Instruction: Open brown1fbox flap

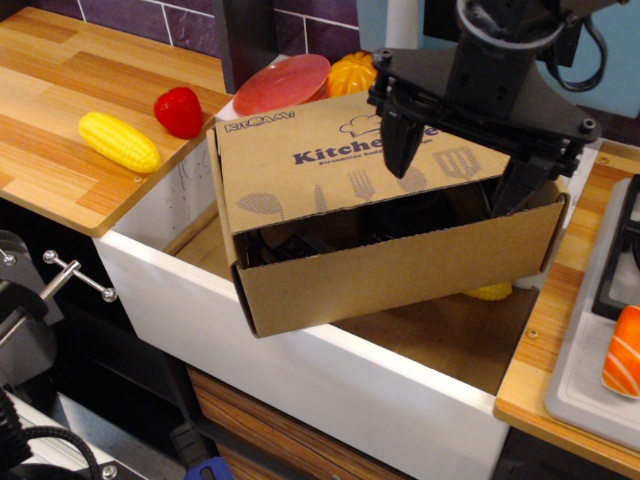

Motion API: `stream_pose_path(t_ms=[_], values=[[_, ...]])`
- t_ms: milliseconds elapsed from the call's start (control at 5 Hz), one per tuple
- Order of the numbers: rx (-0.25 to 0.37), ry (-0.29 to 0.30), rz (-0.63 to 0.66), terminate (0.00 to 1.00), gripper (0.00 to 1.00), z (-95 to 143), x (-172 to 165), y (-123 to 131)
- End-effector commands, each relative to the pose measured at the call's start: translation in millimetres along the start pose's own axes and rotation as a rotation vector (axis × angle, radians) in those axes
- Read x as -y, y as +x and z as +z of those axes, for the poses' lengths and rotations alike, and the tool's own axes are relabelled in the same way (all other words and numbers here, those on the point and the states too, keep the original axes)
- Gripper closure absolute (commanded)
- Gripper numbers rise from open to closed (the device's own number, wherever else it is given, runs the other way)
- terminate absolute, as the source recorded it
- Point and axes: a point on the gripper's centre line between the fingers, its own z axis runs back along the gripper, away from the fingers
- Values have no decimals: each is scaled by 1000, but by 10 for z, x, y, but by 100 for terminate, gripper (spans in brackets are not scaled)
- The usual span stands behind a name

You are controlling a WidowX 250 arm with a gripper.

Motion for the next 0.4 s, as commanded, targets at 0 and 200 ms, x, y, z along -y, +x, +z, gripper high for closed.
stream_pose_path(t_ms=[0,200], values=[[0,0,0,0,0,0,0,0],[69,39,-140,0,0,-69,-14,89]])
